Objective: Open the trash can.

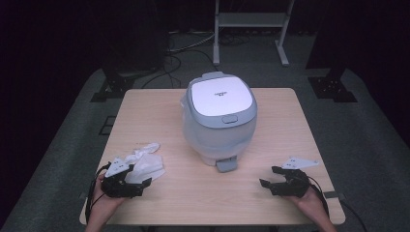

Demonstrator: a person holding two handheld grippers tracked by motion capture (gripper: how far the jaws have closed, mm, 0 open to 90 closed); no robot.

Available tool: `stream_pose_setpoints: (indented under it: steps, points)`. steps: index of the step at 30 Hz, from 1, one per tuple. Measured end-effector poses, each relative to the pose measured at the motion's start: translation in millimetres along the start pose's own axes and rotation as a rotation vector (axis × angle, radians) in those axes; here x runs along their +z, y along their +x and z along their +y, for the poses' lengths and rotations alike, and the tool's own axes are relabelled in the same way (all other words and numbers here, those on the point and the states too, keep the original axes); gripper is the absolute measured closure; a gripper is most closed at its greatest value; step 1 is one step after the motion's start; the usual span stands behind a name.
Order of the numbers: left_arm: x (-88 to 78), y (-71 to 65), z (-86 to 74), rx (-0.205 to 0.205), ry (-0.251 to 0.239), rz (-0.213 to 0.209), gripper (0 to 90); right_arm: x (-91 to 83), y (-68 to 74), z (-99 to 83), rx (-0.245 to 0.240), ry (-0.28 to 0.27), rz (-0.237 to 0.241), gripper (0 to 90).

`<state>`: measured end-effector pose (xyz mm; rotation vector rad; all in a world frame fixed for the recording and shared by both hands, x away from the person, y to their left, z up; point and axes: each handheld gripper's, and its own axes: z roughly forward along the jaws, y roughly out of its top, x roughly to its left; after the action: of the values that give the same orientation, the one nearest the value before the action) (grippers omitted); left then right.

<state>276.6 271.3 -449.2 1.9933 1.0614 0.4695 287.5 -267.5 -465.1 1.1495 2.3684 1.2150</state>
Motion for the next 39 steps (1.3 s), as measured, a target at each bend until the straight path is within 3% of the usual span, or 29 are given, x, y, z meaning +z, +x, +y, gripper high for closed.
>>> stream_pose_setpoints:
  steps: [9, 14, 20, 29, 34, 39]
  points:
    - [-1.4, 1.1, 0.1, -0.002, -0.002, -0.008, 10.1, 8.5, 8.4, 20.8, -0.053, 0.027, 0.025, 24.1]
    - [-1.7, -0.7, 0.5, 0.003, -0.008, -0.016, 10.1, 13.7, 10.9, 30.0, -0.056, 0.016, 0.039, 24.1]
    - [-1.5, -2.3, 0.6, 0.013, -0.003, -0.012, 10.1, 21.0, 20.5, 44.9, -0.093, 0.012, 0.054, 24.8]
    - [-1.3, -2.0, 0.1, 0.012, -0.003, -0.019, 10.1, 29.6, 33.1, 60.1, -0.129, 0.003, 0.076, 40.0]
    - [-1.1, -2.9, 0.3, 0.011, -0.003, -0.020, 10.1, 39.1, 37.4, 67.3, -0.145, 0.012, 0.074, 53.2]
    - [-1.2, -2.7, 0.1, 0.011, -0.004, -0.020, 10.1, 48.7, 39.6, 70.1, -0.156, 0.027, 0.085, 59.7]
